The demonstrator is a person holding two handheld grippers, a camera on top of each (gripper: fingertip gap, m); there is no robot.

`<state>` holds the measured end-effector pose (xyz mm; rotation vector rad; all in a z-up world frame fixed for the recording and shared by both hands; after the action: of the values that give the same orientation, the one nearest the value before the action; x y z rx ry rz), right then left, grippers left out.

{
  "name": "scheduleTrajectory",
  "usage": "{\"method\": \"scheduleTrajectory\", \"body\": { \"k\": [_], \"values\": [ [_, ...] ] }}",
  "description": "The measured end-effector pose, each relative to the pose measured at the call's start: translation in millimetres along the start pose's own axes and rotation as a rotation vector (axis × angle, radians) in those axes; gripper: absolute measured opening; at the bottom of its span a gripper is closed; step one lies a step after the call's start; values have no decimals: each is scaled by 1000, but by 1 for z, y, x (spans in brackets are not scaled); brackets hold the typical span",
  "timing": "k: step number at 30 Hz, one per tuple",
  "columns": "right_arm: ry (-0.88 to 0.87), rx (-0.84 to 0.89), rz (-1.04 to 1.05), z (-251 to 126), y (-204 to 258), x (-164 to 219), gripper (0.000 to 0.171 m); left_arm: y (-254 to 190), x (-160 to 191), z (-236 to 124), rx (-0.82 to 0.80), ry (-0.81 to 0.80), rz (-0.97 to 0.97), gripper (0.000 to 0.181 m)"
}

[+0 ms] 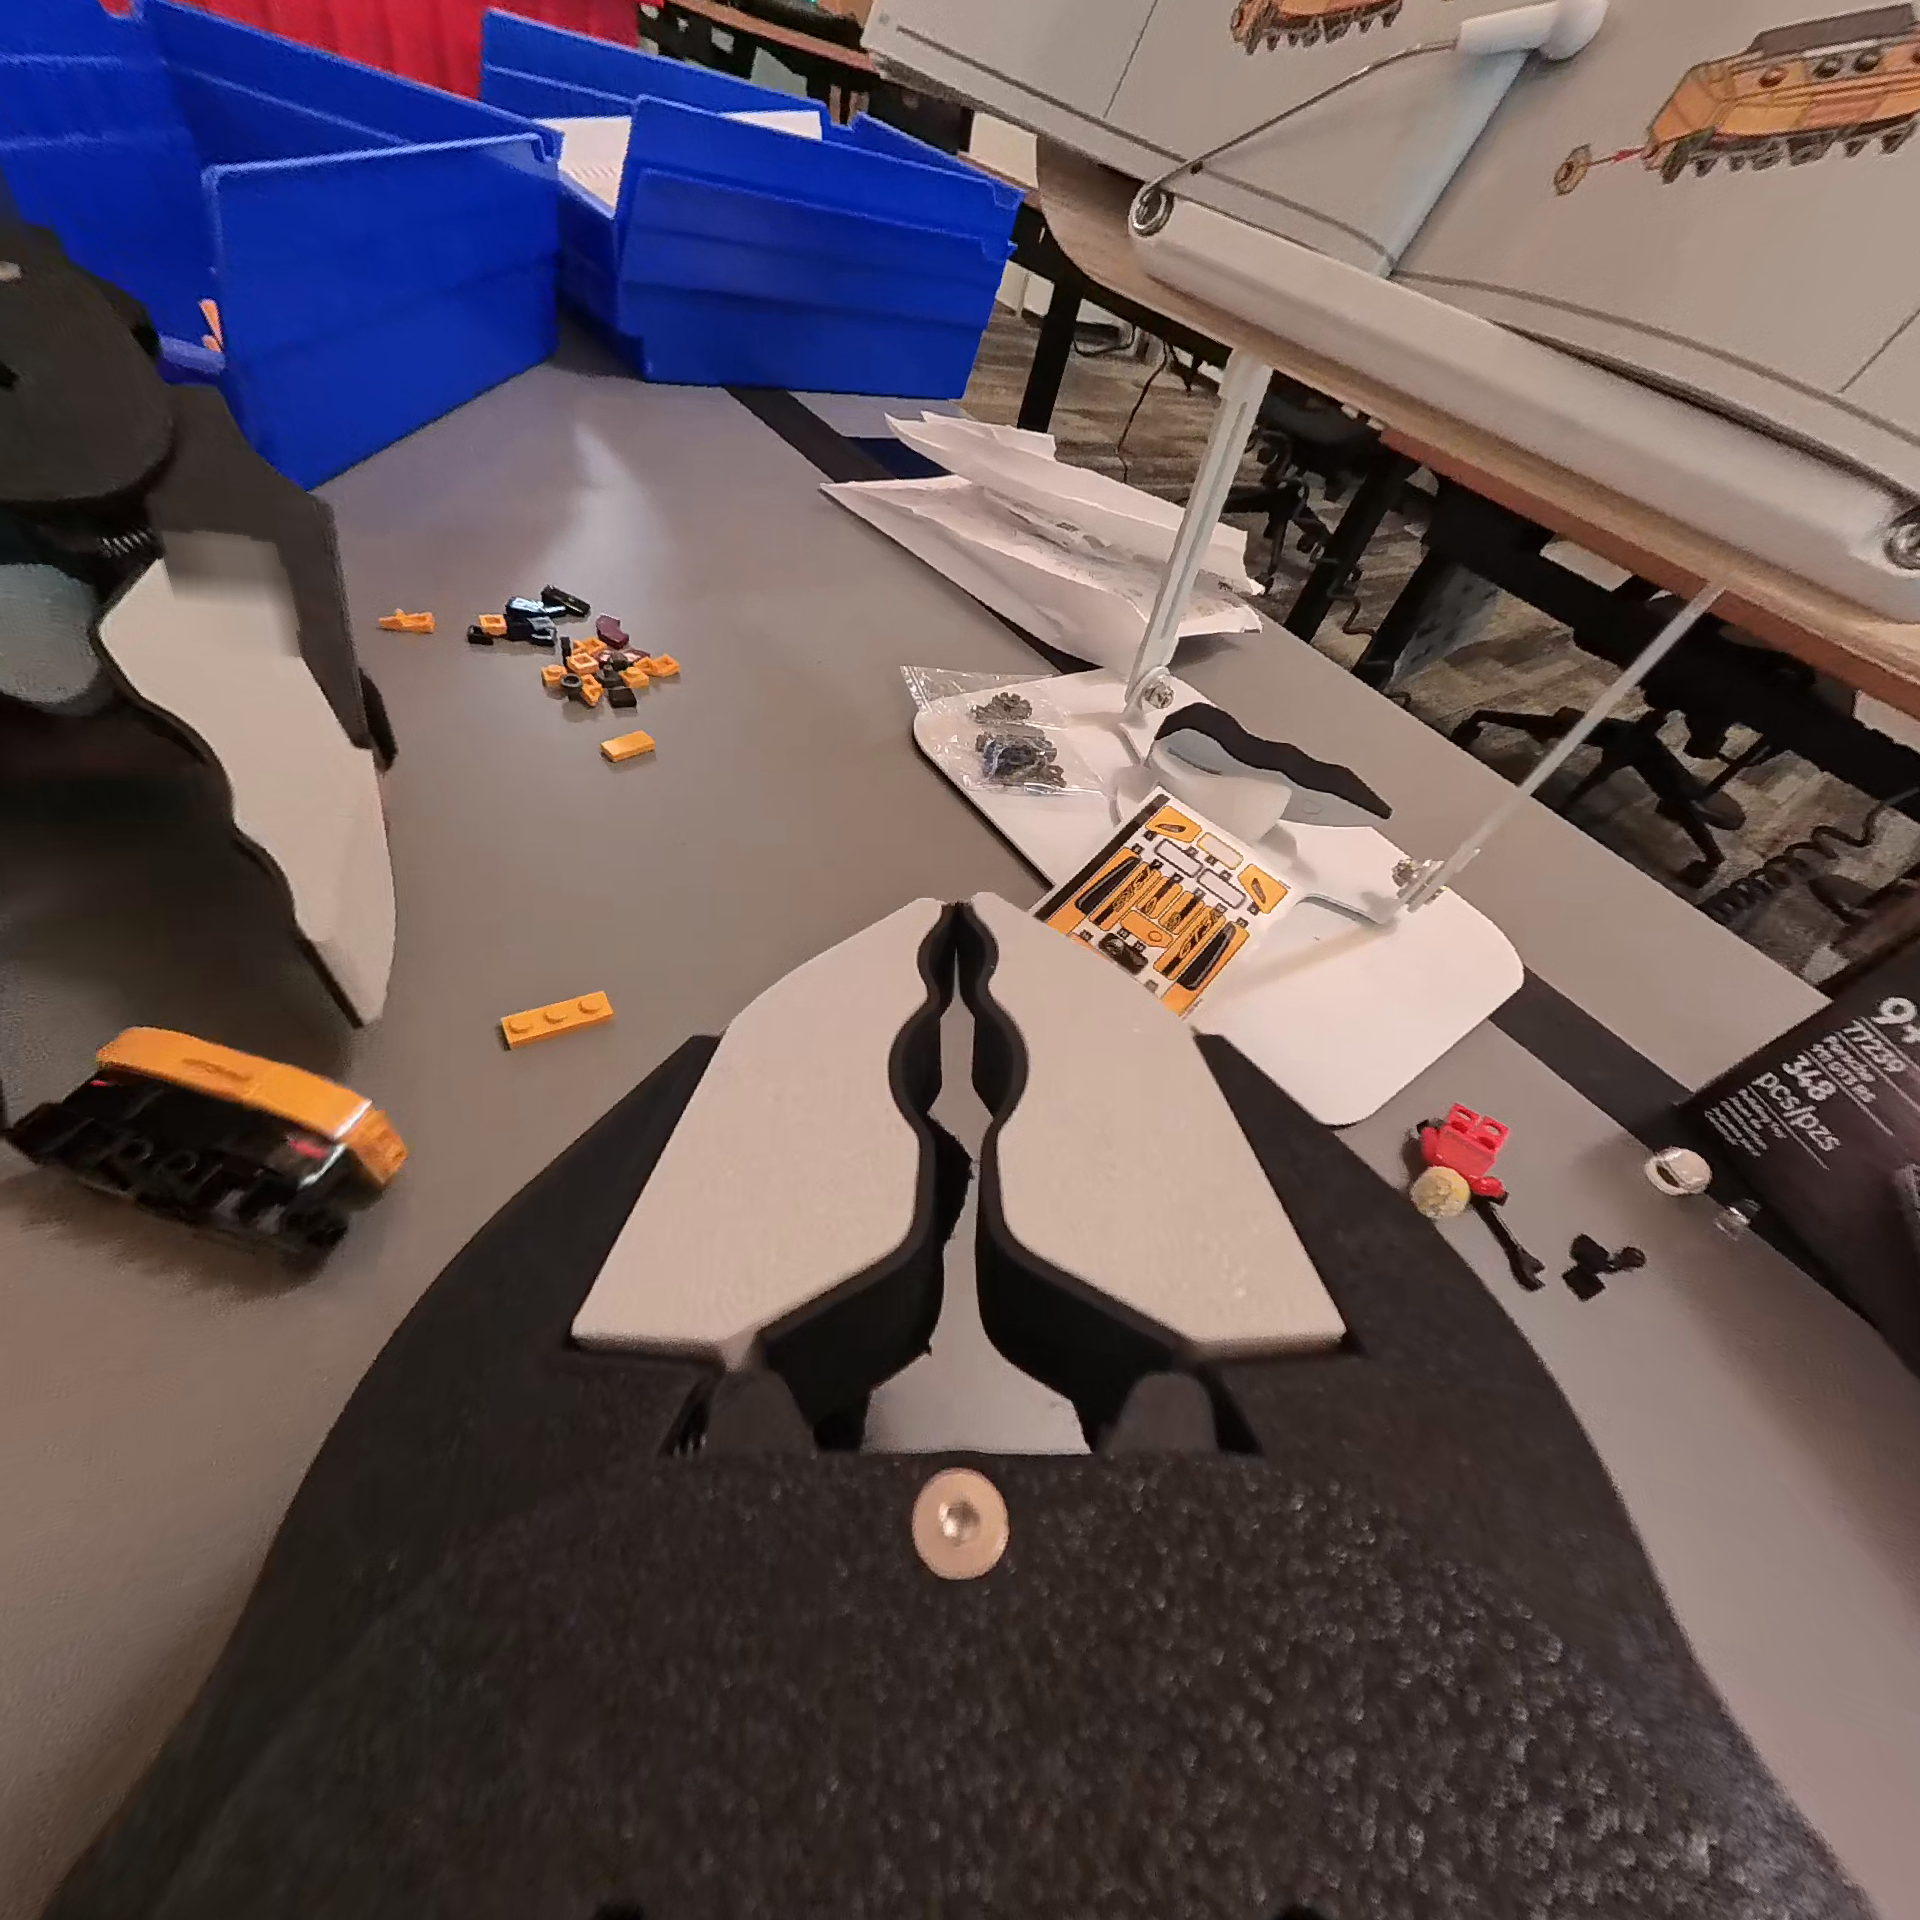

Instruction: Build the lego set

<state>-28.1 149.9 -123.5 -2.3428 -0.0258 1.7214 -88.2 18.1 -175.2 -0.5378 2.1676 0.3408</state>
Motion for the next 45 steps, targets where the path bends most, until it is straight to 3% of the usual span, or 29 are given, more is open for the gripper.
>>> {"method": "scheduleTrajectory", "body": {
  "k": [5, 10, 27, 38, 45],
  "values": [
    [35, -39, -1, 3, 6, 4, 0, -6, 10, 10, -3, 125, -12, 32],
    [95, -84, -6, 9, 13, 13, 0, -3, 8, 9, -29, 128, -43, 29],
    [162, -103, 71, 13, 16, 22, 9, 5, 16, 0, -109, 125, -99, 30],
    [231, -107, 71, 18, 17, 32, 21, -3, 0, 1, -87, 80, -176, 56],
    [236, -103, 60, 18, 17, 32, 21, 3, 9, 11, -186, 146, -140, 40]
  ]
}}
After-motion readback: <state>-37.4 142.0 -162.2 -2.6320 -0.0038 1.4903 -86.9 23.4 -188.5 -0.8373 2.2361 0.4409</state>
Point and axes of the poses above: each gripper's, where its closed fingertips meet, z out along the fingers, x out of its underside, y = z × x across the jaws, the point moved 3 cm from there along -z, back along the fingers, and after that the axes turned 9 degrees about -x, right-handed, at the moved point
